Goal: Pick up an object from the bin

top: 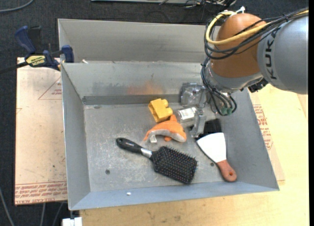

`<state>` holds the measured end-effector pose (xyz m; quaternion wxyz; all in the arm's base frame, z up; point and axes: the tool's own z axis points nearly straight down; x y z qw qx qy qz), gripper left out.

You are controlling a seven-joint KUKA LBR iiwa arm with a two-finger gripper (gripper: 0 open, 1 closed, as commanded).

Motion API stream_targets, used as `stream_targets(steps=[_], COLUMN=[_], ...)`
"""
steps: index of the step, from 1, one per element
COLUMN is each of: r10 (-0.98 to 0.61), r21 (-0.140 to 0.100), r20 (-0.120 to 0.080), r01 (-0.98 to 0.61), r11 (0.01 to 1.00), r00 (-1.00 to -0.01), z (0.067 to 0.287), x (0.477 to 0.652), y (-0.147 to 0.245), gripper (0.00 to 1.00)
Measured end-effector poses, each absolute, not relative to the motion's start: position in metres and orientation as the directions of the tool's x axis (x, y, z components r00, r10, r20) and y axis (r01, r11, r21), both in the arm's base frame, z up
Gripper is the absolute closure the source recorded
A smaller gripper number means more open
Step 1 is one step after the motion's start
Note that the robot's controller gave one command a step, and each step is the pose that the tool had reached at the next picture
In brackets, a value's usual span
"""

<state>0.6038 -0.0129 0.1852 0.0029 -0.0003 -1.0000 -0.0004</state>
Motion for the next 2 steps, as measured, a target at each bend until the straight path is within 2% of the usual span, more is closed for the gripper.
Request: stream_targets(steps=[1,2], r10=[0.001,0.053], r21=[0.001,0.001], r20=[-0.002,-0.009], r01=[0.001,0.053], r11=[1.000,0.999], r00=[-1.000,-0.999], z=[0.190,0.156], x=[0.605,0.611], y=[-0.013,-0.008], gripper=[0.00,0.00])
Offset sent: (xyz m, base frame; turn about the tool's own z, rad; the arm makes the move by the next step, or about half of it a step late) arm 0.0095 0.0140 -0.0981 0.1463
